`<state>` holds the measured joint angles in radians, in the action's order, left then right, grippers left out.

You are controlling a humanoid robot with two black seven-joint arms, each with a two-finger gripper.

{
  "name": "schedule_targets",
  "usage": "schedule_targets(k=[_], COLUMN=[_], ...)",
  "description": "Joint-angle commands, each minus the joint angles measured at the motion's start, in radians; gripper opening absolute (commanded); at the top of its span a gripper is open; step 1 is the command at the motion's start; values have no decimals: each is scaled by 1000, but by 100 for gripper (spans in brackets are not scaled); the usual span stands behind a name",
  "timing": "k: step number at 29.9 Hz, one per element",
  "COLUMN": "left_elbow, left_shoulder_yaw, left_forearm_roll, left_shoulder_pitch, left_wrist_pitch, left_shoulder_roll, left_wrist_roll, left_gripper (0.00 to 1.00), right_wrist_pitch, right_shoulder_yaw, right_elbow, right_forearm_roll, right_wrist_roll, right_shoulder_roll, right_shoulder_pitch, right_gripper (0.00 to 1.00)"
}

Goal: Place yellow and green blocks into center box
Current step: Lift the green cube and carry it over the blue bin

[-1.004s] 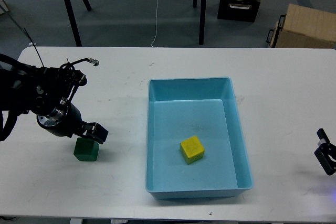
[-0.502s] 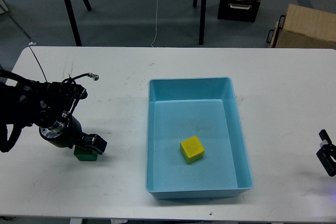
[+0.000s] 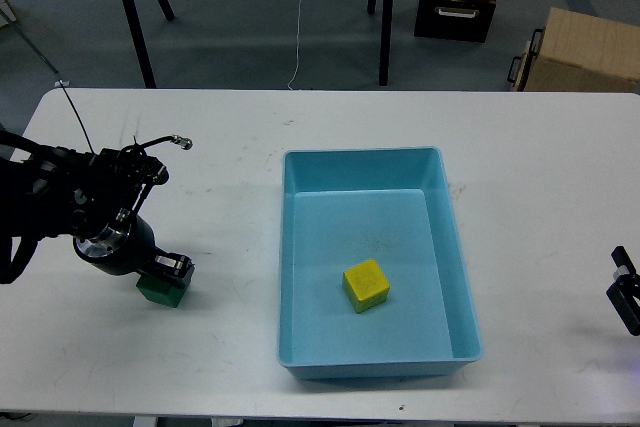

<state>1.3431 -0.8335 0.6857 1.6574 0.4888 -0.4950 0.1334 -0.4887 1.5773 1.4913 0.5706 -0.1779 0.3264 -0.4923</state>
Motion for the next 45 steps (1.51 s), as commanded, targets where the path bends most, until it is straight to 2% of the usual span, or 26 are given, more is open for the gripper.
schedule_targets(k=[1, 5, 8, 14, 18, 21, 36, 40, 45], left_elbow=[2, 2, 2, -39, -70, -84, -240, -254, -288], left_shoulder_yaw=[65, 152, 168, 165, 163, 160, 157, 157, 149], left_forearm_roll=[-6, -24, -52, -57, -58, -57, -55, -52, -52], left_shoulder_pitch=[161, 312, 373, 364, 348, 318, 111, 82, 39], left_wrist_pitch=[0, 0, 0, 0, 0, 0, 0, 0, 0], left_shoulder_roll=[6, 79, 185, 389, 484, 495, 495, 495, 495], left_wrist_roll=[-27, -80, -86, -92, -121, -132, -132, -129, -129], left_gripper=[0, 0, 0, 0, 0, 0, 0, 2, 10], right_wrist_pitch=[0, 0, 0, 0, 0, 0, 0, 0, 0], right_shoulder_yaw=[0, 0, 0, 0, 0, -5, 0, 0, 0], right_elbow=[1, 3, 4, 9, 6, 3, 1, 1, 1], right_forearm_roll=[0, 0, 0, 0, 0, 0, 0, 0, 0], right_wrist_roll=[0, 0, 0, 0, 0, 0, 0, 0, 0], right_shoulder_roll=[0, 5, 8, 8, 6, 6, 8, 8, 10], right_shoulder_pitch=[0, 0, 0, -6, -6, -6, -8, -8, -9], right_gripper=[98, 98, 98, 98, 98, 98, 98, 98, 98])
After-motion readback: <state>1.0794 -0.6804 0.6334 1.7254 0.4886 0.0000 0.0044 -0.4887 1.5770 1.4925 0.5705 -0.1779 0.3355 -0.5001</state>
